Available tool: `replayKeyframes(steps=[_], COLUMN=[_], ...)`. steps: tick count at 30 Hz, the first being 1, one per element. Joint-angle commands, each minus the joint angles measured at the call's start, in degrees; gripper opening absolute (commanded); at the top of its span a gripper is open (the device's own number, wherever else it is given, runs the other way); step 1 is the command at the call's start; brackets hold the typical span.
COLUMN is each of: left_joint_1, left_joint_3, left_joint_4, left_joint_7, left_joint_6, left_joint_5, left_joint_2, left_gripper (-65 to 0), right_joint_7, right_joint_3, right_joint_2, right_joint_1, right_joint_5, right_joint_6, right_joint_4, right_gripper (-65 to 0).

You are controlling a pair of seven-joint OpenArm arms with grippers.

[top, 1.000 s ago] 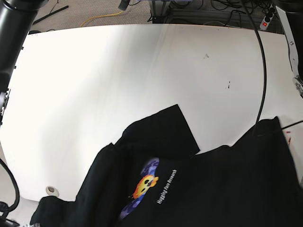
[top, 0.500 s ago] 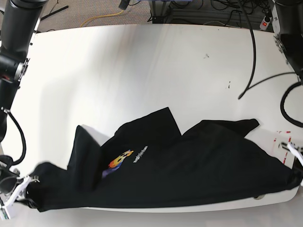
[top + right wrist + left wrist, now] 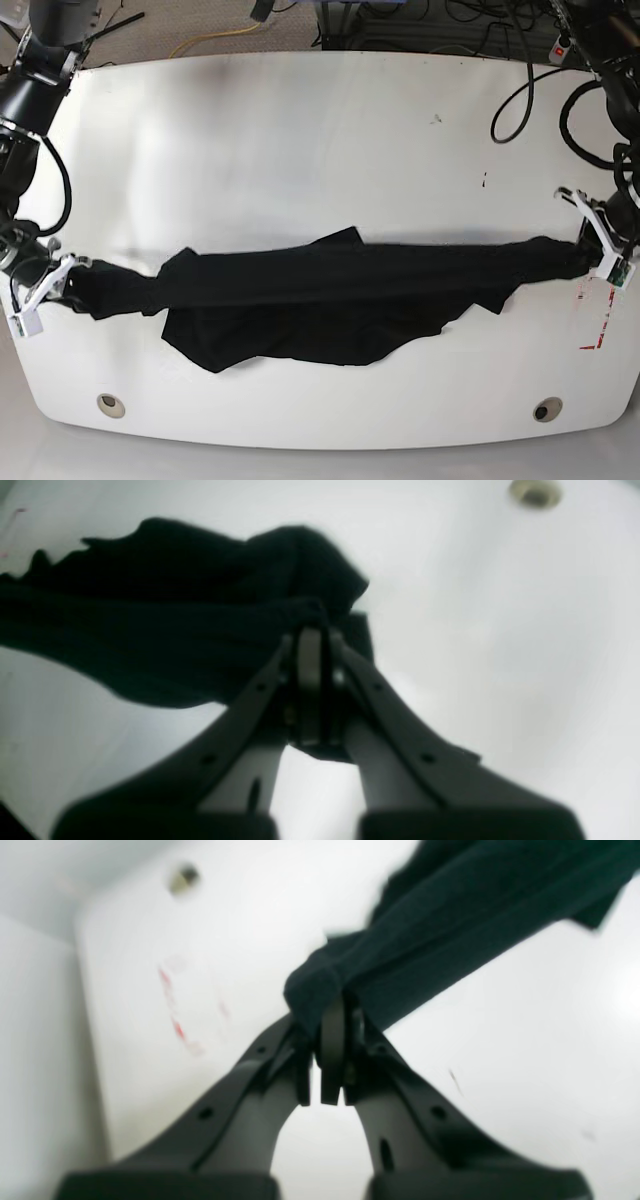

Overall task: Fold the T-shirt properly
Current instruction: 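Drag the held shirt across the table with both grippers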

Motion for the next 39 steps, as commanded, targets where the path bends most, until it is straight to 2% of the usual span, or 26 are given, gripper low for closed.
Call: replayKeyframes(steps=[1,8,15,21,30,32,35,37,39], left_joint_1=[4.35,15.08,25.36,32.13,37.76,38.29,38.29,38.02,37.85], left_joint_3=[-2.57,-5.73,-13.38,-17.6,-19.97,-20.06,-20.06,-20.06,-20.06], left_joint_4=[2.23,3.72,3.72,3.46,3.19,3.19,3.11,3.11,3.11], left_joint_7=[-0.66,-0.66,-0.93,-1.02,-1.02,-1.1,-1.1,-1.1,-1.1], left_joint_6=[0.58,0.5,-0.43,-0.43,-0.43,-0.43,-0.43,-0.43,-0.43], left_joint_5=[0.82,0.73,0.82,1.08,1.08,1.08,1.17,1.17,1.17], left_joint_2=[-0.88,-0.7,2.11,2.2,3.25,3.34,3.34,3.34,3.34], left_gripper=[-64.9,-64.9,-64.9,-64.9,-64.9,-64.9,-64.9,-64.9,-64.9], right_joint_7=[0.11,-0.6,-0.6,-0.6,-0.6,-0.6,-0.6,-0.6,-0.68], right_joint_3=[2.89,5.97,8.69,11.33,11.42,11.42,12.91,15.2,17.57], right_joint_2=[1.81,1.37,1.2,-1.88,-8.03,-8.82,-9.18,-10.58,-11.2], right_joint_1=[-4.66,-18.02,-29.72,-37.19,-42.11,-42.64,-43.43,-43.96,-44.57], right_joint_5=[3.63,11.19,18.57,19.1,19.1,19.1,20.07,21.47,22.7], right_joint_6=[-0.32,-0.32,-0.32,-0.32,-0.94,-0.94,-0.94,-0.94,-0.85], right_joint_4=[0.94,1.03,1.12,4.63,8.76,8.76,9.03,9.56,10.08], right_gripper=[-65.0,-65.0,-65.0,-65.0,-65.0,-56.6,-35.8,-22.7,-15.5])
